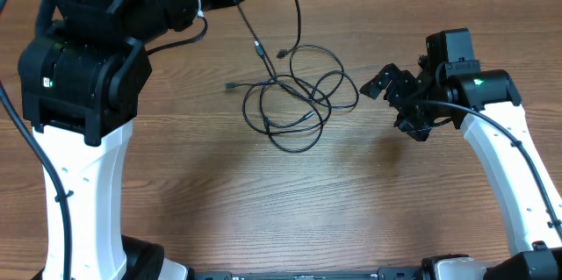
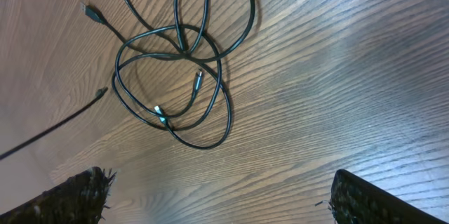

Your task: Untangle cables

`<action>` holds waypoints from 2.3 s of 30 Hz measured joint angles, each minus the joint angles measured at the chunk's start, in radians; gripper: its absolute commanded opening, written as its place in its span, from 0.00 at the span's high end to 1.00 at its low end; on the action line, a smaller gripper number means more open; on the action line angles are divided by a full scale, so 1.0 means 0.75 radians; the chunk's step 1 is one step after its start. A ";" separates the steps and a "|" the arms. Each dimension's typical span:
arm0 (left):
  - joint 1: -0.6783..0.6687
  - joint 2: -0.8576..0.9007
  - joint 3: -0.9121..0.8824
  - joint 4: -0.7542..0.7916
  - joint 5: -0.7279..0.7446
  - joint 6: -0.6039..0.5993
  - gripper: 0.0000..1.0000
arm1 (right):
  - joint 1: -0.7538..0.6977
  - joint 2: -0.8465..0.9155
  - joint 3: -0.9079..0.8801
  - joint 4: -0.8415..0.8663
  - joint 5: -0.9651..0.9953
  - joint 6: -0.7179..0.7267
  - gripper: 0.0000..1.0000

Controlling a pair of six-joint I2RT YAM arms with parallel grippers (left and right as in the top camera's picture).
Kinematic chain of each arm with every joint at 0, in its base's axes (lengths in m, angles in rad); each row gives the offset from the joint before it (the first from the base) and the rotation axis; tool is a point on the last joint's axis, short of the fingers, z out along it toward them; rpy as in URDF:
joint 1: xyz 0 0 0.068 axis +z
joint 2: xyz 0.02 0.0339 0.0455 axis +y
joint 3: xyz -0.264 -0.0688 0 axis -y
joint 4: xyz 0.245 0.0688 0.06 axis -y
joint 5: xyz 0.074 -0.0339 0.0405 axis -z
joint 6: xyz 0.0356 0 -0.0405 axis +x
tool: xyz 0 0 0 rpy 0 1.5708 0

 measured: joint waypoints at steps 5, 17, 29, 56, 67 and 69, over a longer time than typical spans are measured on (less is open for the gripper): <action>0.000 -0.002 0.000 0.071 -0.068 -0.003 0.96 | 0.000 0.000 0.000 0.000 0.001 0.000 0.00; 0.000 -0.055 0.000 0.633 -0.278 0.068 0.96 | -0.001 0.000 0.000 0.000 0.000 -0.001 0.00; 0.021 -0.023 0.011 0.010 -0.854 0.260 0.96 | -0.001 0.000 0.000 0.000 0.001 0.000 0.00; 0.336 0.472 0.008 -0.924 -1.031 0.203 0.96 | -0.001 0.000 0.000 -0.001 0.001 0.000 0.00; 0.376 0.696 0.007 -0.998 -0.961 0.201 0.88 | -0.001 0.000 0.000 -0.001 0.000 0.000 0.00; 0.384 0.722 0.005 -0.996 -0.951 0.202 0.82 | -0.001 0.000 0.000 -0.001 0.001 0.000 0.00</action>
